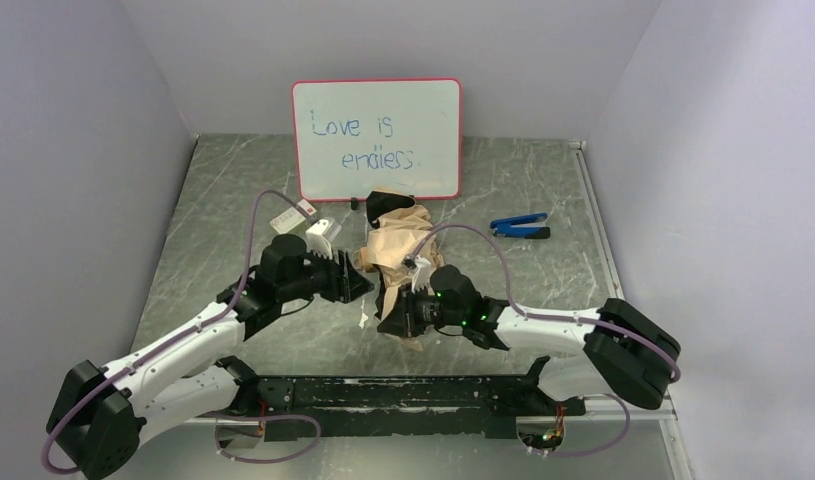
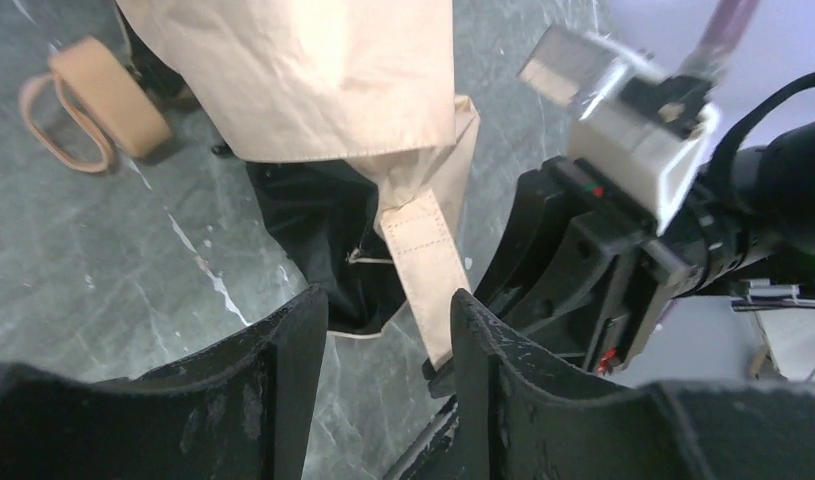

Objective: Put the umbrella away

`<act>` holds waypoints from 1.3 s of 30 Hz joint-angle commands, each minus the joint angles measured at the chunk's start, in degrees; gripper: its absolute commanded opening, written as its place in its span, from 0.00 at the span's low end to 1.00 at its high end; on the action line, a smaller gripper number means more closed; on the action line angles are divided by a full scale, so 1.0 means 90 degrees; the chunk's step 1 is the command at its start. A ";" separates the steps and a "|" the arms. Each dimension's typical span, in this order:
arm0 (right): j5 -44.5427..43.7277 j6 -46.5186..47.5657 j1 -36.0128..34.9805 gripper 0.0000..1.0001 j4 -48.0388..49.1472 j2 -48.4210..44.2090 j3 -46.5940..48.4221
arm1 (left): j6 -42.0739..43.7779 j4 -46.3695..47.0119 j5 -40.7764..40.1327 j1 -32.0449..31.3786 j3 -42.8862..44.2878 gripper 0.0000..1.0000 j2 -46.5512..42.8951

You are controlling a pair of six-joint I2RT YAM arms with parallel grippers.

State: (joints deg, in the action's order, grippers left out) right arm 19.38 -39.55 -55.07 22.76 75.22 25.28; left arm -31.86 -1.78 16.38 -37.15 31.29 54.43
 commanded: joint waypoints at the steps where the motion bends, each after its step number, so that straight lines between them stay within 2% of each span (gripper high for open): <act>1: 0.0314 -0.0204 -0.0022 0.15 0.0157 -0.0512 -0.0166 | -0.0294 0.0727 0.0616 0.0042 -0.0215 0.53 0.0016; 6: 0.0185 -0.0084 -0.0069 0.17 -0.0788 -0.1297 -0.0306 | -0.0013 0.0598 0.0589 0.0048 -0.0012 0.53 0.0243; 10: 0.0092 -0.0201 -0.0104 0.18 -0.1120 -0.1836 -0.0534 | 0.0129 0.0522 0.0579 0.0045 0.0137 0.53 0.0377; 22: 0.0862 -0.0907 -0.0404 0.21 -0.0888 -0.2469 -0.1064 | -0.0009 0.0642 0.0646 0.0036 0.0112 0.53 0.0465; 25: 0.0143 -0.0995 -0.0615 0.22 -0.1799 -0.2849 -0.1143 | 0.0046 0.0577 0.0609 0.0036 0.0127 0.53 0.0465; 28: -0.0853 -0.1084 -0.0708 0.30 -0.3200 -0.3131 -0.1114 | 0.0063 0.0550 0.0576 0.0036 0.0109 0.53 0.0484; 31: -0.1726 -0.1281 -0.0707 0.31 -0.4255 -0.3281 -0.1043 | 0.0045 0.0575 0.0566 0.0036 0.0074 0.53 0.0537; 36: -0.2505 -0.1433 -0.0707 0.34 -0.5166 -0.3383 -0.0708 | 0.0121 0.0502 0.0475 0.0036 0.0121 0.53 0.0634; 39: -0.3037 -0.1377 -0.0708 0.41 -0.5618 -0.3456 -0.0322 | 0.0315 0.0287 0.0329 0.0036 0.0257 0.52 0.0660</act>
State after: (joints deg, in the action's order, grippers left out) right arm 1.65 -51.31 -61.19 -19.11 45.71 17.02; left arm -31.55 1.72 20.36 -37.15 30.74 60.03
